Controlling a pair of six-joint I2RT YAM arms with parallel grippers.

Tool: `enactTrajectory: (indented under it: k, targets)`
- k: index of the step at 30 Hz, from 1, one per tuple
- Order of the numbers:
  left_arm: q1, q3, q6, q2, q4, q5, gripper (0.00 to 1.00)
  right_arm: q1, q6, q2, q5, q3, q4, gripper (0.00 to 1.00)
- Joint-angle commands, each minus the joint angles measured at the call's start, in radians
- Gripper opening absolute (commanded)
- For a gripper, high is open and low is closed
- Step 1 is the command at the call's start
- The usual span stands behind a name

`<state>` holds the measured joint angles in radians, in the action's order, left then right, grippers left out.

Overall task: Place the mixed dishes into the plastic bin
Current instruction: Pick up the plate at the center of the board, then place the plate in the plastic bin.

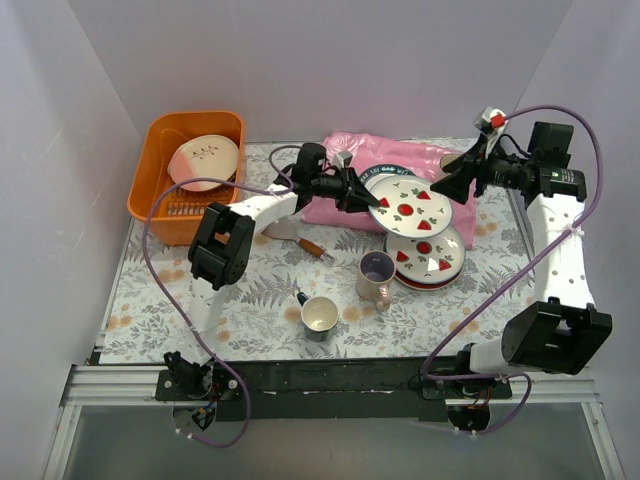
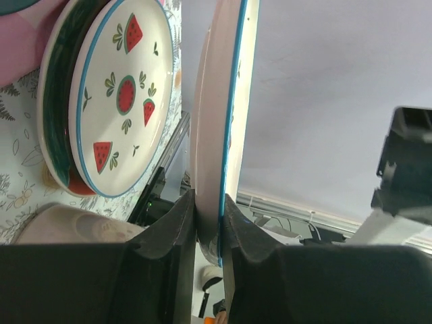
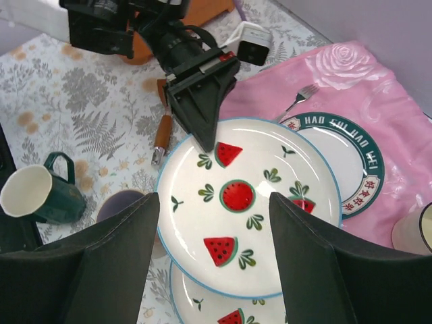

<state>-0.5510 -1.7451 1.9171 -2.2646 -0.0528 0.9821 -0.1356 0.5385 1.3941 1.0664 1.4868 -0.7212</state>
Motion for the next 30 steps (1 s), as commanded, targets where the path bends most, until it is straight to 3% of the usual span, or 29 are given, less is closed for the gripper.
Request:
enactTrajectory:
  k: [1,7,17,30]
  targets:
    - [0.046,0.059,0.023,0.214,-0.172,0.058,0.00,-0.077,-0.211,0.008,0.093,0.010,0.172,0.74]
    - [0.117,0.194,0.043,0.335,-0.251,0.044,0.00,-0.147,-0.357,-0.010,0.083,-0.069,0.338,0.74]
    - [0.278,0.306,0.054,0.508,-0.298,0.015,0.00,-0.167,-0.344,-0.032,0.044,-0.169,0.339,0.74]
    - [0.598,0.364,0.051,0.646,-0.285,0.003,0.00,-0.167,-0.308,-0.056,0.027,-0.255,0.333,0.74]
